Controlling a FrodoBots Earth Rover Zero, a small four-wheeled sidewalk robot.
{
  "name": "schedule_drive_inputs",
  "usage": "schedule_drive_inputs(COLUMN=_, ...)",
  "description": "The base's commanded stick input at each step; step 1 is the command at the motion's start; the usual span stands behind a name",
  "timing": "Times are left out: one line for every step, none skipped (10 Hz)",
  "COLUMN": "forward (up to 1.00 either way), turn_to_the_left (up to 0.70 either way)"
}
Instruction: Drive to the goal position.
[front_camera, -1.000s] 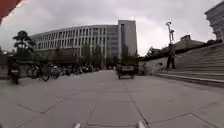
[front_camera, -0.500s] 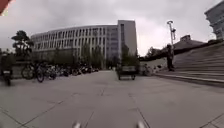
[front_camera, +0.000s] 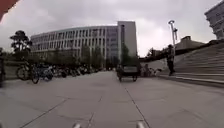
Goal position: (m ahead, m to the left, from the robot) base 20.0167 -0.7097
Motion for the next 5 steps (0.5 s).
schedule_drive_inputs(forward=0.69, turn_to_the_left=0.0)
schedule_drive_inputs(forward=0.69, turn_to_the_left=0.0)
schedule_drive_inputs(forward=0.69, turn_to_the_left=0.0)
schedule_drive_inputs(forward=0.69, turn_to_the_left=0.0)
schedule_drive_inputs(forward=0.69, turn_to_the_left=0.0)
